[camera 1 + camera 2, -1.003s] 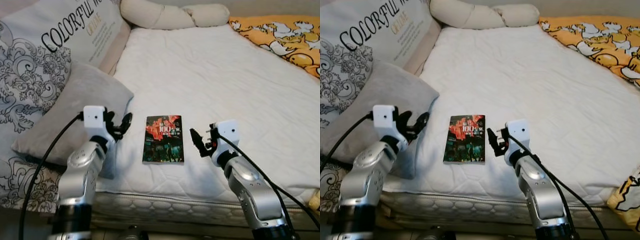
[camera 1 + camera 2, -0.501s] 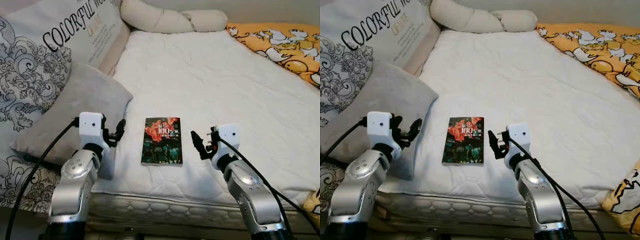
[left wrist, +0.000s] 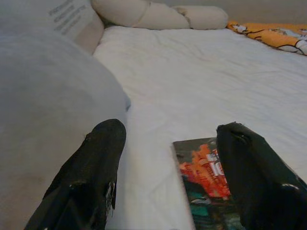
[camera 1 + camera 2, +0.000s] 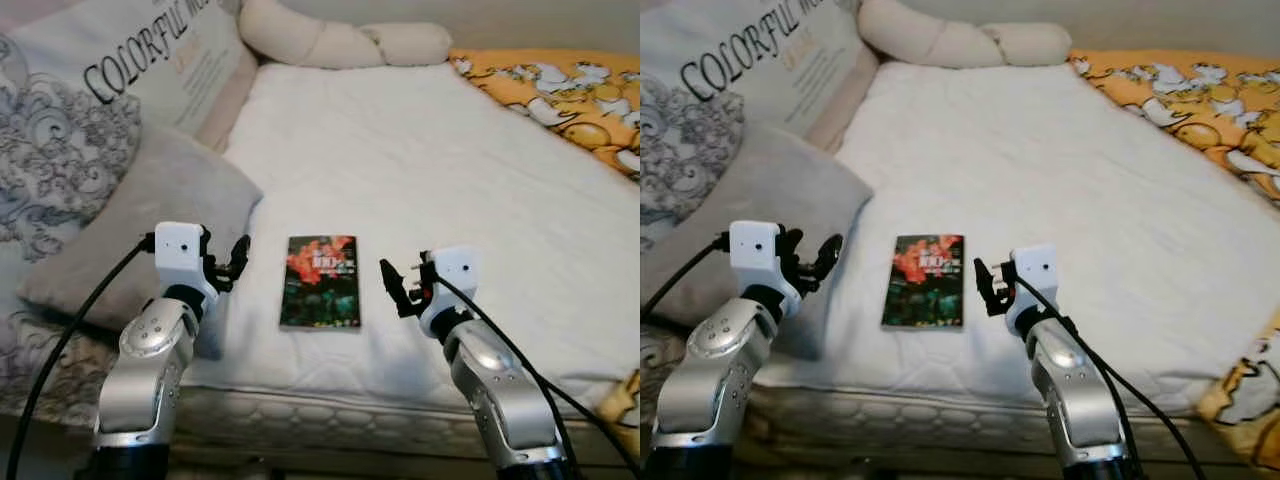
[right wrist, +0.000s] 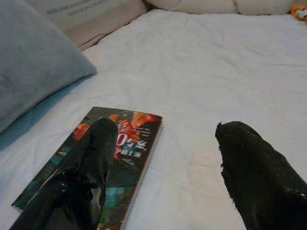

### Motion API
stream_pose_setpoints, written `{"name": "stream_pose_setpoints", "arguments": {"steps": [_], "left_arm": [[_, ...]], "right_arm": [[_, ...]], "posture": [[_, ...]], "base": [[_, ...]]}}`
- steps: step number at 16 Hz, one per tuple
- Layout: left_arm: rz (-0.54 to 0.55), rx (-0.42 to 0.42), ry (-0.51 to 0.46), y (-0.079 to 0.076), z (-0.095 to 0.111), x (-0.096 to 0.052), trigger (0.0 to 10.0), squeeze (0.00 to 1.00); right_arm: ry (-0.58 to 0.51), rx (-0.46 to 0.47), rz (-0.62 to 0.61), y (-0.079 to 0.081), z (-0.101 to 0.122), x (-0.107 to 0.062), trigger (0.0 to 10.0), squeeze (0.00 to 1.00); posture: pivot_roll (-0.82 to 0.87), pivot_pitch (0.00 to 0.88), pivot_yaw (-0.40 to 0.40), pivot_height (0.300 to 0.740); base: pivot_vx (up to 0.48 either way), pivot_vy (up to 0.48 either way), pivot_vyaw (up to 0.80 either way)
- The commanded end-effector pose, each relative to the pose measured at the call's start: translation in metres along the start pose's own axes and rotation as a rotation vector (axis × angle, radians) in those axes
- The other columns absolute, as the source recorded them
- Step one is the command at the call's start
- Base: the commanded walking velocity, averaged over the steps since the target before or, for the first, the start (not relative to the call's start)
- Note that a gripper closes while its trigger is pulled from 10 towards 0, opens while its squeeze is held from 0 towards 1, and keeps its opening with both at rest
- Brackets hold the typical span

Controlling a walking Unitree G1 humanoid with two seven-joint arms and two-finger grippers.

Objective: Clean up the room

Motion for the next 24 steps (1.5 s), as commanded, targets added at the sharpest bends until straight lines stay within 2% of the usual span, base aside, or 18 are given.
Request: {"name": "stream_pose_setpoints", "arguments": {"steps": [1,17,19,24], "left_arm": [[-0.014,0.013,-0.014,-0.004,0.005,0.002,10.0,0.00],[-0.043,0.067,-0.008,-0.007,0.002,0.002,10.0,0.00],[-0.047,0.037,-0.006,-0.008,0.000,0.002,10.0,0.00],[-0.104,0.026,-0.027,-0.017,0.001,0.000,10.0,0.00]], "right_arm": [[-0.011,-0.012,-0.021,-0.005,0.002,0.000,10.0,0.00],[-0.037,-0.033,-0.048,-0.009,0.004,0.004,10.0,0.00],[-0.039,-0.036,-0.051,-0.008,0.004,0.004,10.0,0.00],[-0.028,-0.024,-0.051,-0.010,0.003,0.005,10.0,0.00]], "posture": [[-0.02,0.000,0.023,0.740],[-0.02,0.000,0.023,0.740],[-0.02,0.000,0.023,0.740],[-0.03,0.000,0.017,0.740]], "base": [[0.000,-0.345,0.00],[0.000,-0.343,0.00],[0.000,0.000,0.00],[0.000,0.000,-0.14]]}}
Point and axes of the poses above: a point about 5 cm out from each wrist's last joint towards the gripper, its own x axis pointing out of the wrist towards the gripper, its own z axis along the axis of the wrist's last joint, y = z × x, the point moved 3 cm from there along x, pointing out of the wrist towards the gripper, and after that the axes turned 12 degrees about x, right-handed, at the moved point
